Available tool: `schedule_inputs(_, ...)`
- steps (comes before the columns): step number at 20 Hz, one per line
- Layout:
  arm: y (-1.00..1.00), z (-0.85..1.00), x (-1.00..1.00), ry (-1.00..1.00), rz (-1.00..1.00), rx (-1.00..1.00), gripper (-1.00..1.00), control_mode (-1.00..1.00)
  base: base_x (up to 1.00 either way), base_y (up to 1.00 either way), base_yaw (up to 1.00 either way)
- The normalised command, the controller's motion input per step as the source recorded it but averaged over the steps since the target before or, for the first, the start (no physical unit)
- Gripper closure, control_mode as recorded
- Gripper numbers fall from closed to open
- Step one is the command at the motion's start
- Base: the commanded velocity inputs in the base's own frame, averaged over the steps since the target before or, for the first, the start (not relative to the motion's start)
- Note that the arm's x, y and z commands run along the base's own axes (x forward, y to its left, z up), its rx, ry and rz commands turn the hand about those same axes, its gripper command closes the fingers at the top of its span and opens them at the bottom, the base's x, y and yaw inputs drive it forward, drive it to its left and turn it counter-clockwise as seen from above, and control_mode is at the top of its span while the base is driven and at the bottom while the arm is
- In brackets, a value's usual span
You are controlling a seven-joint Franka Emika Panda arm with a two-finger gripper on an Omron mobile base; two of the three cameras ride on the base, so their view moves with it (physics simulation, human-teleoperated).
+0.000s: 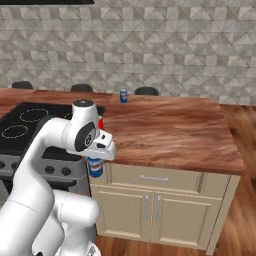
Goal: Four empty soda cans are scattered around the kitchen. Gather all the cans and cluster them next to the stove for recycling.
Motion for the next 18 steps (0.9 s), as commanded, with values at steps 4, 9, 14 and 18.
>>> schedule_inputs(4, 0.0, 0.0, 0.0, 0.0, 0.0, 0.0, 1.0, 1.0, 0.09, 0.79, 0.0)
schedule_inputs(9, 0.0, 0.0, 0.0, 0.0, 0.0, 0.0, 1.0, 1.0, 0.3, 0.26, 0.0)
schedule_inputs(14, 0.0, 0.0, 0.0, 0.0, 0.0, 0.0, 1.0, 1.0, 0.58, -0.24, 0.01)
schedule_inputs(18, 0.0, 0.0, 0.0, 0.0, 0.0, 0.0, 1.0, 1.0, 0.34, -0.26, 0.0)
